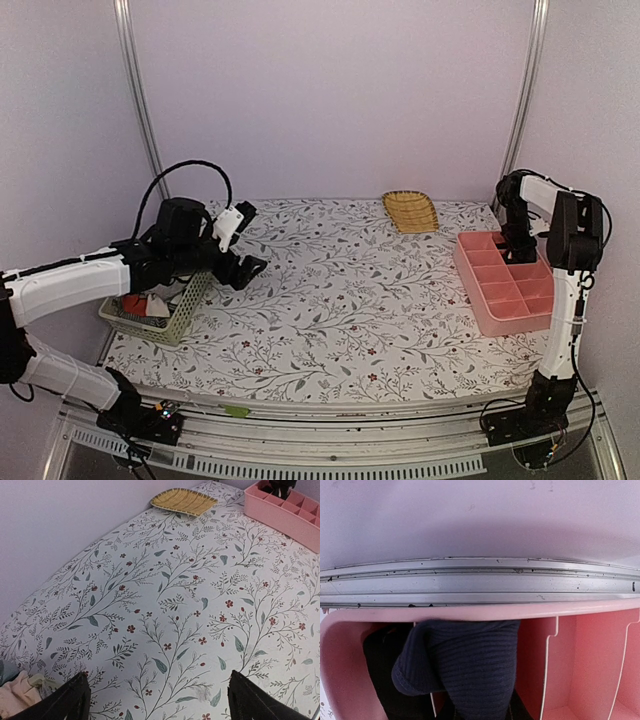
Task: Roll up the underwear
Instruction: Place the underwear in the storage box.
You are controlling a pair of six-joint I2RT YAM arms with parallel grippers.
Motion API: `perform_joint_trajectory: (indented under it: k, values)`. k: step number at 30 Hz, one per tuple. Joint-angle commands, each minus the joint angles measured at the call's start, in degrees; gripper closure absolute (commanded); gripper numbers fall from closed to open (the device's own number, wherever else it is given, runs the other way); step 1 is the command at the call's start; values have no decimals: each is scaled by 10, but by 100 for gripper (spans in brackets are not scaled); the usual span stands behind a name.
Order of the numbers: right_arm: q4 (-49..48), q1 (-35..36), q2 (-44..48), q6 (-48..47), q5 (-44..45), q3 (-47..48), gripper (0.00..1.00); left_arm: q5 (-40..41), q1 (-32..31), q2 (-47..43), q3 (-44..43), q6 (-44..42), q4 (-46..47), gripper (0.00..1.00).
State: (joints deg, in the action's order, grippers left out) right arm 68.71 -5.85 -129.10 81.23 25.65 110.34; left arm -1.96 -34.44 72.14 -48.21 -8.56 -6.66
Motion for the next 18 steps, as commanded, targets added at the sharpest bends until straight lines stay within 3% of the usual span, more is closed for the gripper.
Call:
perform_joint_trajectory:
  k: [1,3,8,11,18]
  values:
    - [-27,-6,-23,-10,-10,14,100,8,7,10,-20,-1,-6,4]
    - [-30,-7,-23,-11,-12,14,92,9,7,12,-21,0,-6,4]
    - [-34,-7,-23,-4,-18,13,87,7,7,12,-19,2,-5,4]
    - [-33,-6,-22,1,-23,14,75,9,7,12,-17,2,-4,4]
    - [-29,-7,-11,9,-30,14,59,6,7,10,-16,1,0,4]
